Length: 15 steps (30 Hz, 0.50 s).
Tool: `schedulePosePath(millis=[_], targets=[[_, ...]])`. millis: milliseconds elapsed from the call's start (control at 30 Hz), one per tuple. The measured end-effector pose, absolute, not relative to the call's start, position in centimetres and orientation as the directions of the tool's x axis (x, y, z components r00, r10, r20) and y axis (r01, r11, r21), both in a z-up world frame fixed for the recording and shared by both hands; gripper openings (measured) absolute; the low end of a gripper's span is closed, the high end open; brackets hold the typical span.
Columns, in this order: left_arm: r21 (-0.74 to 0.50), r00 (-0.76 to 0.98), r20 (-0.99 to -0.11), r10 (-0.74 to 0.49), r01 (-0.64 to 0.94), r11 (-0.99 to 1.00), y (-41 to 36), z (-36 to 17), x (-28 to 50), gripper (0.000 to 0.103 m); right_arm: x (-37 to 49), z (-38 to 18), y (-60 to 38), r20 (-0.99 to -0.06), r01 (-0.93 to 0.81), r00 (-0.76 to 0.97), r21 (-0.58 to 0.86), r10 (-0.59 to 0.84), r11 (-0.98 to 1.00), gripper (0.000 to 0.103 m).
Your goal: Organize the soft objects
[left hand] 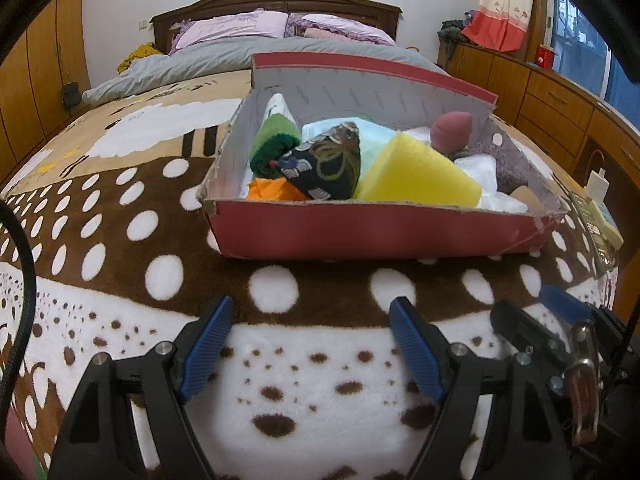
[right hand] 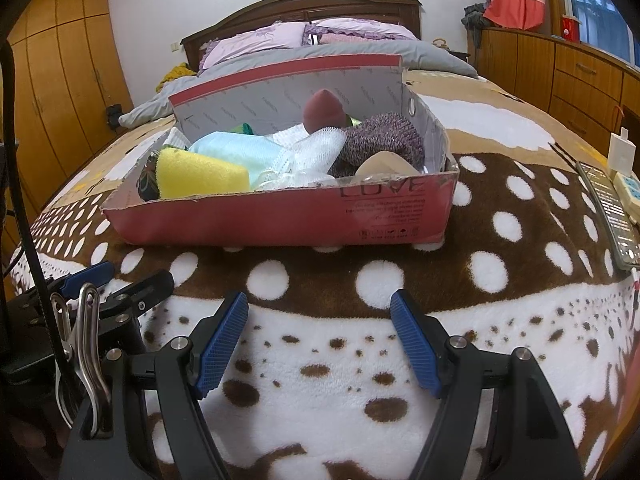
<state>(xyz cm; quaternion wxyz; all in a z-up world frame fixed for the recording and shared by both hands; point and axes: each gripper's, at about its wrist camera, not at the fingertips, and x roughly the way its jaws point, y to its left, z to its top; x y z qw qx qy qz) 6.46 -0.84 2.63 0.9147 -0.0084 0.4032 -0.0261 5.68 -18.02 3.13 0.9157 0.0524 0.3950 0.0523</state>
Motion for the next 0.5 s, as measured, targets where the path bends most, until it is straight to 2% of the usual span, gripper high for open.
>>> schedulePosePath(millis=[500], targets=[[-0.038,0.663,-0.747,-0.048,0.029,0.999,-0.71,2.30,6.45,0.083,5.49,2.86,-17.96,-0.726,-0.051,0.673,0.147,0.143,0.988,0.076]])
